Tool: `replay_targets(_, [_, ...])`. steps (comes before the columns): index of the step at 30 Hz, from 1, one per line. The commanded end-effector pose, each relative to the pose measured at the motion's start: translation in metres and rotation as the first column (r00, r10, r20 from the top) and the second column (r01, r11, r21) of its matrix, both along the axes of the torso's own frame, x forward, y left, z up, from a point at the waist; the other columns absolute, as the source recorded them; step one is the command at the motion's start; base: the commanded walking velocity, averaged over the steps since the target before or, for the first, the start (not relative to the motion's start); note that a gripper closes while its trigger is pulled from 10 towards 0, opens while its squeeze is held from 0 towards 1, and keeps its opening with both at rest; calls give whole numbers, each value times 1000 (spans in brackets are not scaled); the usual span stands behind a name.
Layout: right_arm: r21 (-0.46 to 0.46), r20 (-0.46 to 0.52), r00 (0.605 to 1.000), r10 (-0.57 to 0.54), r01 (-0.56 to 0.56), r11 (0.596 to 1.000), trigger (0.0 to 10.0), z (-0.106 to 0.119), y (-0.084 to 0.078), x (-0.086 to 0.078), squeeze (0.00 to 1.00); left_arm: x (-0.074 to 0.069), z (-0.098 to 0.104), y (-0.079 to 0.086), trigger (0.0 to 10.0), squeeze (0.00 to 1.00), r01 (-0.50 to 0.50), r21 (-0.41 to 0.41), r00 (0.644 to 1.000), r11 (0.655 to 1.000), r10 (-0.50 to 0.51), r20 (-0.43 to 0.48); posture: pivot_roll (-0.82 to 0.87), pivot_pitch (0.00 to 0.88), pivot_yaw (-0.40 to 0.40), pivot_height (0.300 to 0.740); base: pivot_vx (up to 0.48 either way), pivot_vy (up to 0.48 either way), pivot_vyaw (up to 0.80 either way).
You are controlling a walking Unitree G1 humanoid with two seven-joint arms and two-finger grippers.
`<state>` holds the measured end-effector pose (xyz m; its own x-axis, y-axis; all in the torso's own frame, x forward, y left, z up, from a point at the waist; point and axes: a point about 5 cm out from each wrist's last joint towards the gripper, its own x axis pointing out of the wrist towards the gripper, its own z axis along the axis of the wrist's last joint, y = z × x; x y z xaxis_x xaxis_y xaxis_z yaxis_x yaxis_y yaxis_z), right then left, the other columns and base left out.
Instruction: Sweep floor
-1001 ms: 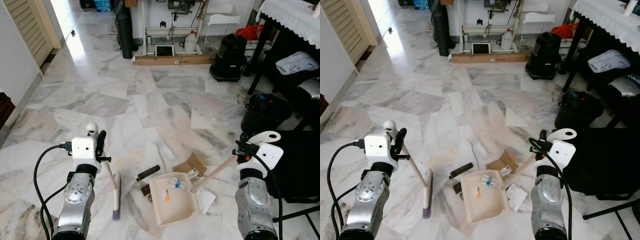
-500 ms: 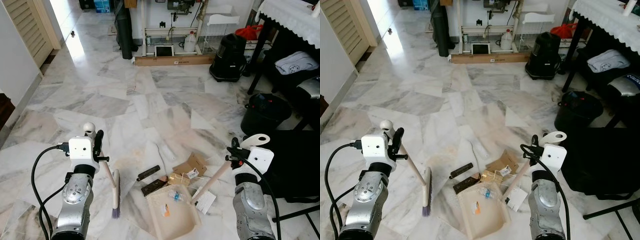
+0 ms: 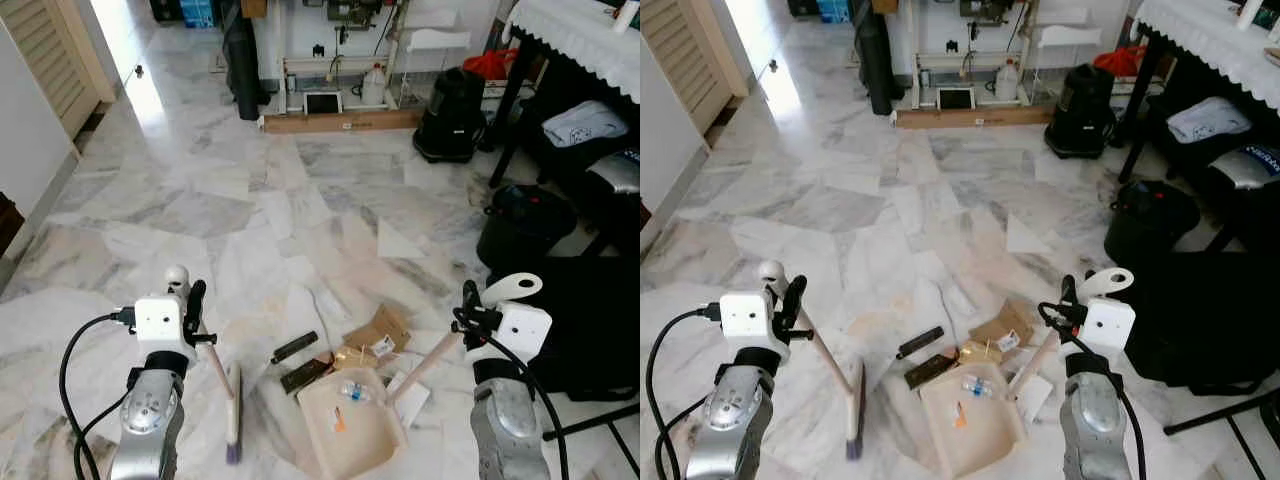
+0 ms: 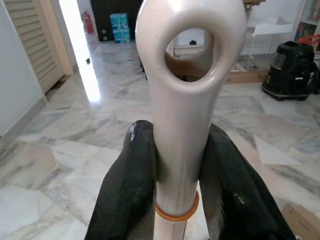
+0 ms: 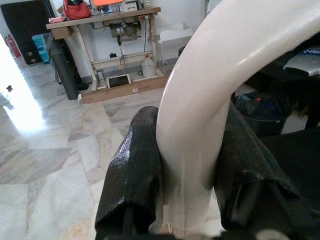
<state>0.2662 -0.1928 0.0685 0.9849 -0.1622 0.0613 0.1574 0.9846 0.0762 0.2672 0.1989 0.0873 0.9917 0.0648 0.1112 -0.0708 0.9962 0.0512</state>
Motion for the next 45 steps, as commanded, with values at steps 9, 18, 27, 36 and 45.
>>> replay_targets(9, [3, 43, 999, -17, 17, 1000, 10000, 13, -2, 1, 0, -1, 12, 0, 10000, 0, 10, 18, 999, 1000, -11, 50, 11, 0, 12, 740, 0, 0, 0])
replay_targets(18, [-4, 35, 999, -26, 26, 1000, 10000, 14, -4, 2, 0, 1, 12, -2, 10000, 0, 24, 26, 999, 999, -25, 49, 10, 0, 10, 740, 0, 0, 0])
replay_targets(27, [-3, 34, 999, -24, 24, 1000, 10000, 16, -5, 2, 0, 3, 14, -1, 10000, 0, 9, 27, 999, 1000, -11, 48, 23, 0, -6, 740, 0, 0, 37])
replay_targets(36, [0, 34, 999, -23, 23, 1000, 10000, 19, -8, 6, 0, 5, 14, -5, 10000, 0, 4, 21, 999, 1000, -5, 47, 25, 0, -14, 740, 0, 0, 711])
replay_targets(45, [3, 33, 999, -22, 22, 1000, 10000, 20, -8, 8, 0, 5, 15, -5, 10000, 0, -3, 16, 999, 1000, 2, 47, 29, 0, -19, 740, 0, 0, 800])
